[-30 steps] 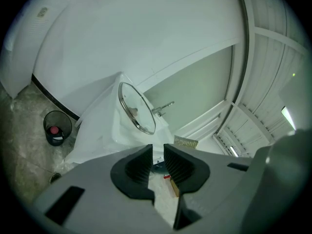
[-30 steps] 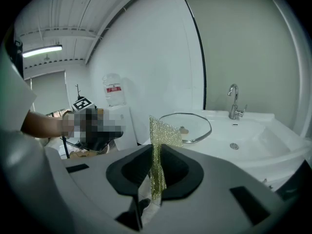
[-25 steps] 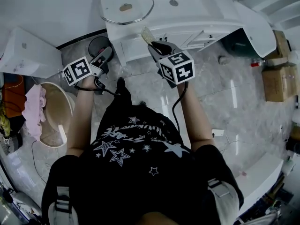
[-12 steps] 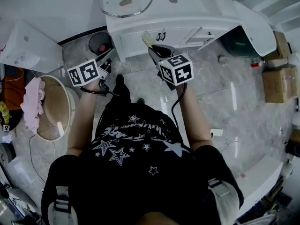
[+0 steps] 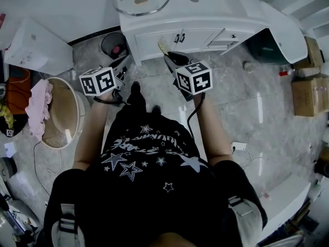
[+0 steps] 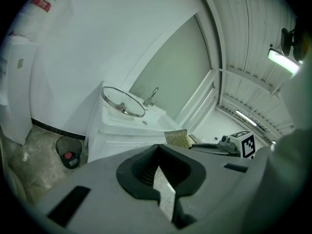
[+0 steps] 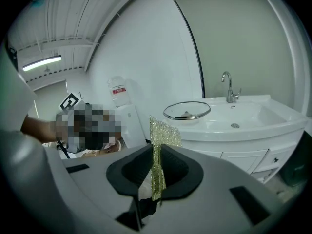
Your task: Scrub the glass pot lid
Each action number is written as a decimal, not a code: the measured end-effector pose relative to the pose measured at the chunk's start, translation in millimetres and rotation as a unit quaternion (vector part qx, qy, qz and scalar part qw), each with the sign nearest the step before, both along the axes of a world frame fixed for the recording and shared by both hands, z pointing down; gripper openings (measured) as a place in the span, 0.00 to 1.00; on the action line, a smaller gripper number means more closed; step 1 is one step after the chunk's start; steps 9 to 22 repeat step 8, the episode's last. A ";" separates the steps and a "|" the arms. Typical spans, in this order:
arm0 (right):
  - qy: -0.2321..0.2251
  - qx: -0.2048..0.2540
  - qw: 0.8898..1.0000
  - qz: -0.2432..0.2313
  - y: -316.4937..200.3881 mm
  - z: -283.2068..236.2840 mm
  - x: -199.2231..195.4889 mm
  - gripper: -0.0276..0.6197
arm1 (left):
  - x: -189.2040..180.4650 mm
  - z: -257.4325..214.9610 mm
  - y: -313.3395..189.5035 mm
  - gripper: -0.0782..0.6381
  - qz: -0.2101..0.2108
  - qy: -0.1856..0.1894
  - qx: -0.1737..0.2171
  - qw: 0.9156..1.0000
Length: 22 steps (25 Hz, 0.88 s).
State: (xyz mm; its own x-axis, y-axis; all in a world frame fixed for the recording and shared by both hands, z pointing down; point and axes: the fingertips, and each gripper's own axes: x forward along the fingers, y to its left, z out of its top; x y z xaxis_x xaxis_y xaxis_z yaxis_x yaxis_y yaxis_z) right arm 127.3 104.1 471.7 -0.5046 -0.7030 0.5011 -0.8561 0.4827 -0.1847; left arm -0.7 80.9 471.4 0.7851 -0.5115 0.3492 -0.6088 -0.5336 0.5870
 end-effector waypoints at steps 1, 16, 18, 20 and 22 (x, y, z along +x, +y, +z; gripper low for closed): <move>0.000 0.000 1.000 -0.002 0.5 0.0 -0.7 0.13 | 0.2 -1.0 0.6 0.12 0.001 -0.004 0.007 1.000; -0.004 -0.001 1.000 0.001 2.7 4.5 1.7 0.13 | 6.8 -3.6 1.1 0.12 0.009 -0.043 0.052 0.998; -0.004 -0.001 1.000 0.001 2.7 4.5 1.7 0.13 | 6.8 -3.6 1.1 0.12 0.009 -0.043 0.052 0.998; -0.004 -0.001 1.000 0.001 2.7 4.5 1.7 0.13 | 6.8 -3.6 1.1 0.12 0.009 -0.043 0.052 0.998; -0.004 -0.001 1.000 0.001 2.7 4.5 1.7 0.13 | 6.8 -3.6 1.1 0.12 0.009 -0.043 0.052 0.998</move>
